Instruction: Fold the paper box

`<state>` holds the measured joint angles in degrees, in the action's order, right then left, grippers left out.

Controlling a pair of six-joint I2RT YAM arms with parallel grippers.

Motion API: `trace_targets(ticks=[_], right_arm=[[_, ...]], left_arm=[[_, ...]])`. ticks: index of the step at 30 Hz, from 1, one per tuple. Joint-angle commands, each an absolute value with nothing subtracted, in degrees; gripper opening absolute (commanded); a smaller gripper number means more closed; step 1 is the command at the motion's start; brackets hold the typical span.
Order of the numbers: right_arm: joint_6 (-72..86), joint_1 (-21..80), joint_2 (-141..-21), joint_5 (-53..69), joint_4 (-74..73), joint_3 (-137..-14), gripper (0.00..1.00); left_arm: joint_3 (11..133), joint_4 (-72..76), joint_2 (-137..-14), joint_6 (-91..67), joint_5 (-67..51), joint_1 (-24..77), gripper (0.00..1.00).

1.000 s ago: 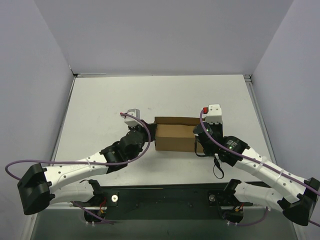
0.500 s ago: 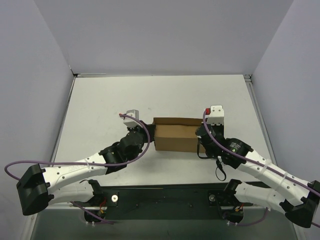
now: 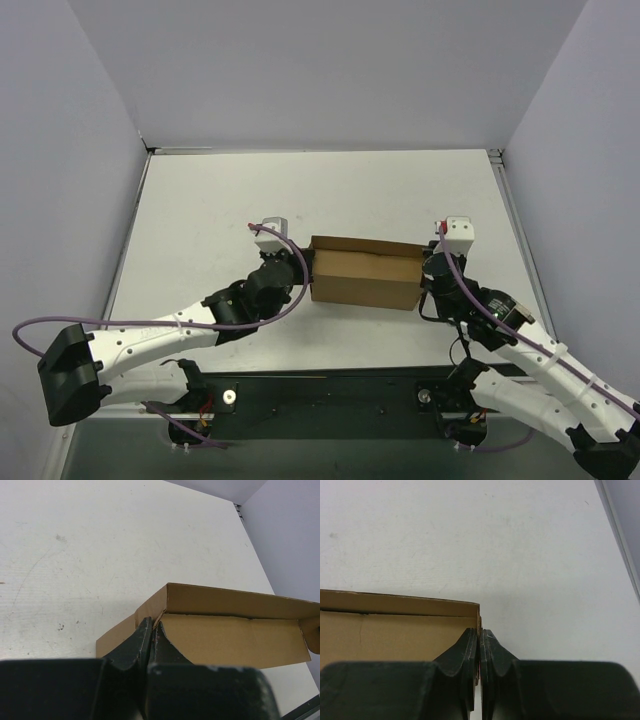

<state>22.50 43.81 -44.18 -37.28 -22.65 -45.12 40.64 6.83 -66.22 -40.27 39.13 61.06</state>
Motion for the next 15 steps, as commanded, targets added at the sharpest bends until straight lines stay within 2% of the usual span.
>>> trace_targets(ticks=[1,15], right_arm=[[23.81,43.15,-41.49,-34.28,-23.47,-42.89,0.00],[26.81,44.30,-45.88,-34.89,-23.99,-45.79,0.00]], left_arm=[[34.72,-22.59,-71.98,-37.35,31.91,62.14,0.00],[34.72,-21.27,-73.21,-37.35,29.71,62.23,0.00]])
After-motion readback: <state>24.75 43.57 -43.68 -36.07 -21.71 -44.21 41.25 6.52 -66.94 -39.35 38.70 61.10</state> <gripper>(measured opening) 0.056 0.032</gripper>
